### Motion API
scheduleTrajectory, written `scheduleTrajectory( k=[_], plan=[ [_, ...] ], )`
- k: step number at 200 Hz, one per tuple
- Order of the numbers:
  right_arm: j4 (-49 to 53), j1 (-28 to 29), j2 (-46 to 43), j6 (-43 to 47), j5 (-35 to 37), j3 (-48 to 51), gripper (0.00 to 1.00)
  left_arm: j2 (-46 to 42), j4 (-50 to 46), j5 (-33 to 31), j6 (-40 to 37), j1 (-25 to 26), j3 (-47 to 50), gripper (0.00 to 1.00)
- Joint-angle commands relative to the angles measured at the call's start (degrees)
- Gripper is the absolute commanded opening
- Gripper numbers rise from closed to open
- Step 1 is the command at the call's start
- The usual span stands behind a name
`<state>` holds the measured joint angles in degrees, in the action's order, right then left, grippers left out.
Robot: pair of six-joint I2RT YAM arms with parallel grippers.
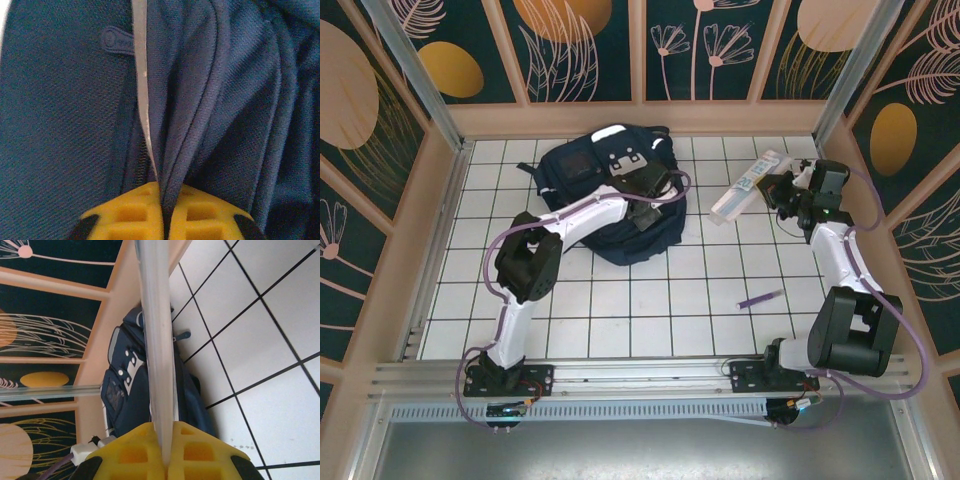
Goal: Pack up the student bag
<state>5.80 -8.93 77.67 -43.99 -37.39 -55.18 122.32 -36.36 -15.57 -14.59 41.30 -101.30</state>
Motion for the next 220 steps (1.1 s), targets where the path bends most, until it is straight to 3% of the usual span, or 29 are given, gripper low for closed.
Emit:
scheduleTrajectory(
  k=[1, 25, 53, 81, 94, 131, 160, 220],
  plan=[
    [1.0, 2.0, 0.6, 0.3, -4.2, -3.5, 0.0, -4.9, 1.5, -4.6, -0.7, -0.6, -1.4, 0.0],
    [1.0, 5.5, 4.0, 2.0, -10.1, -5.1, 0.0, -7.4, 1.2, -3.2, -1.5, -0.7, -6.7, 0.0],
    [-1.3, 9.9, 11.4, -0.4, -22.8, -7.6, 0.0, -7.4, -2.9, -3.8, -2.7, -0.6, -17.5, 0.0],
    [-0.5, 15.4, 16.9, -1.3, -22.4, -10.4, 0.0, -7.6, -1.3, -6.2, -5.6, -0.6, -23.3, 0.0],
    [-5.3, 18.1, 19.4, -5.4, -21.9, -10.4, 0.0, -6.8, -1.0, -6.3, -6.4, -0.6, -26.2, 0.0],
    [-30.9, 22.3, 25.1, -22.4, -10.5, -6.1, 0.0, -2.7, -4.8, -2.1, -5.1, -0.6, -37.1, 0.0],
    [-53.3, 26.5, 33.9, -35.2, 0.8, -5.7, 0.0, -2.9, -3.7, 1.3, -3.2, -0.6, -37.0, 0.0],
    [-60.0, 34.2, 48.7, -46.4, 23.5, -15.8, 0.0, -3.3, -3.9, 6.5, -0.4, -0.6, -36.3, 0.0]
  ],
)
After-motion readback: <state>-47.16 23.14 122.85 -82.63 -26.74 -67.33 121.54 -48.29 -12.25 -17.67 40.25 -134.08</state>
